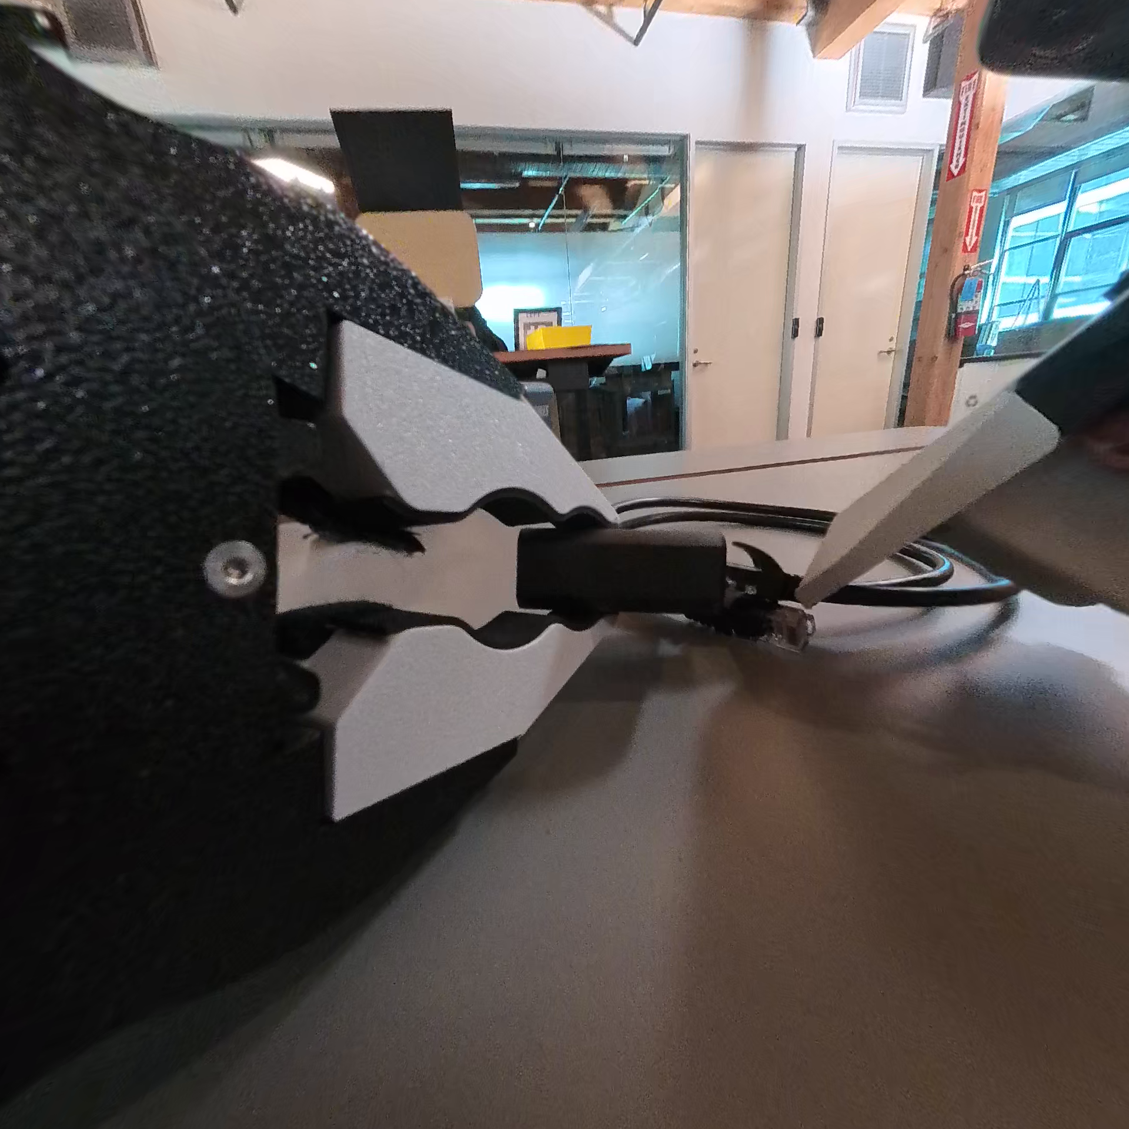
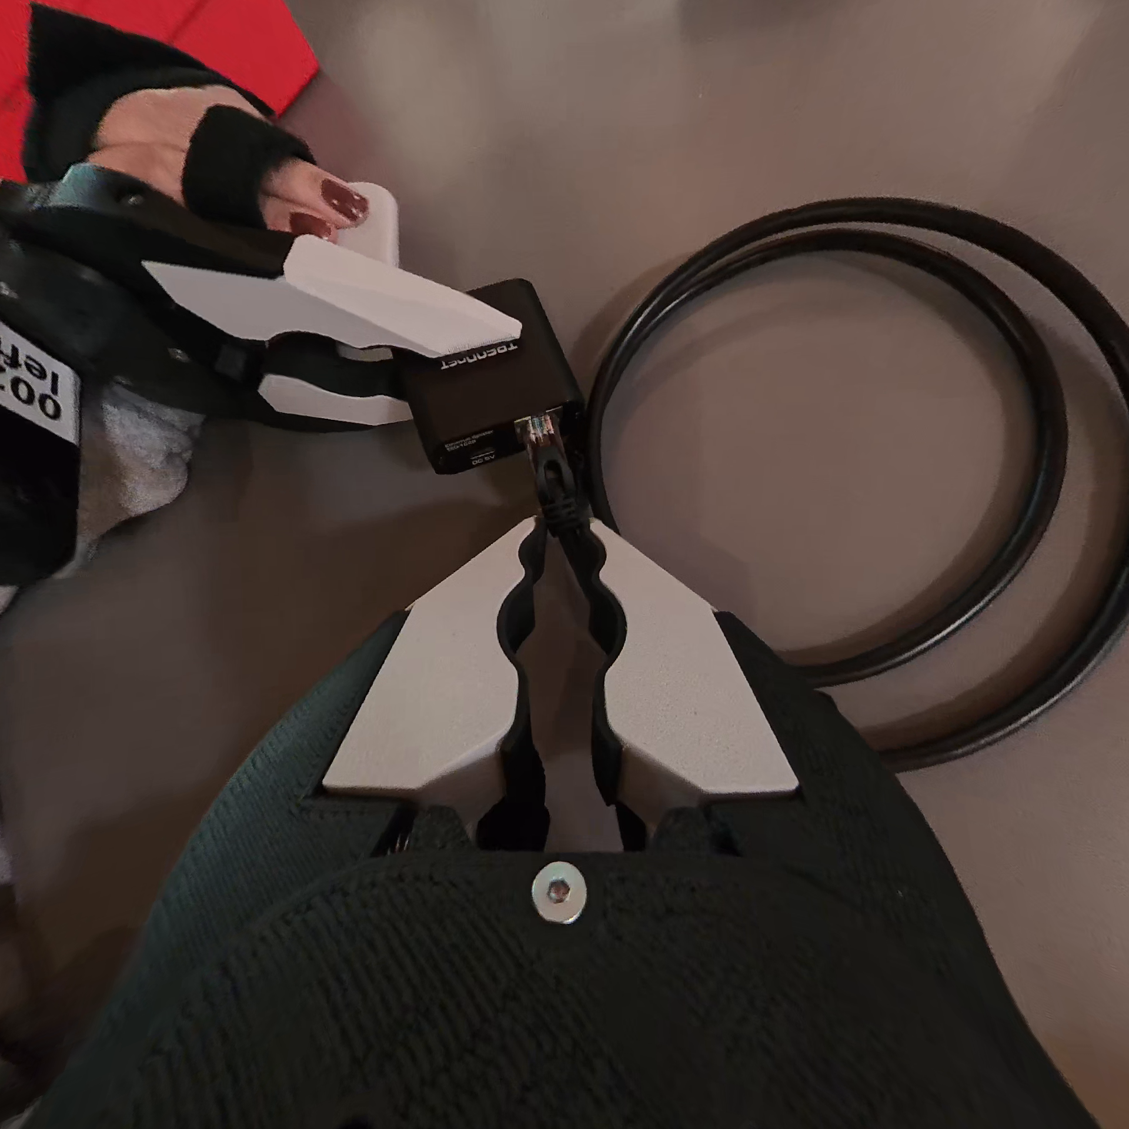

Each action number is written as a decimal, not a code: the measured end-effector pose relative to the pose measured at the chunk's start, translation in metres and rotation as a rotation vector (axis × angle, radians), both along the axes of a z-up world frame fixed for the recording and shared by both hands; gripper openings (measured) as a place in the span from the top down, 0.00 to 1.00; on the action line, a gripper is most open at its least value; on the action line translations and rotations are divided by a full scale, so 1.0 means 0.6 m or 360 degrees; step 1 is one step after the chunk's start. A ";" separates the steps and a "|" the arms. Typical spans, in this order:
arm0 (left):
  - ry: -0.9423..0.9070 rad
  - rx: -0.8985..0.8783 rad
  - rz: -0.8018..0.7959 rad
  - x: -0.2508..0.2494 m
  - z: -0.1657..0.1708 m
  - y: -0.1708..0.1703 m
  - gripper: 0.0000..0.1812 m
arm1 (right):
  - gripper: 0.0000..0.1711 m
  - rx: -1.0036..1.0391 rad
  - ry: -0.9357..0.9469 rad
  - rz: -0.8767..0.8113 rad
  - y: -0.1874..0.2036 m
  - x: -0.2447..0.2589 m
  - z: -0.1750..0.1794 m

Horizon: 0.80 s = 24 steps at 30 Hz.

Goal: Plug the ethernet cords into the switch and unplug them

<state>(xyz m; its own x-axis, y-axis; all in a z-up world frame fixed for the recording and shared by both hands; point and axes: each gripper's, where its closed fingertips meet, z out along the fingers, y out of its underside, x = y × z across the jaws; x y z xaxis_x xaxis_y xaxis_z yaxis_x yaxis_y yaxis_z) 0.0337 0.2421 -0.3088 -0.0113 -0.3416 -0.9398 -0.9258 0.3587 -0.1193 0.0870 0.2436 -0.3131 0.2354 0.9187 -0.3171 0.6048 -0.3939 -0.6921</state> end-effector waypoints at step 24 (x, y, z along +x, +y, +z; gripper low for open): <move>-0.0806 -0.0486 -0.0371 0.042 0.044 -0.058 0.88 | 0.94 0.0071 0.0253 0.0256 -0.022 -0.014 0.023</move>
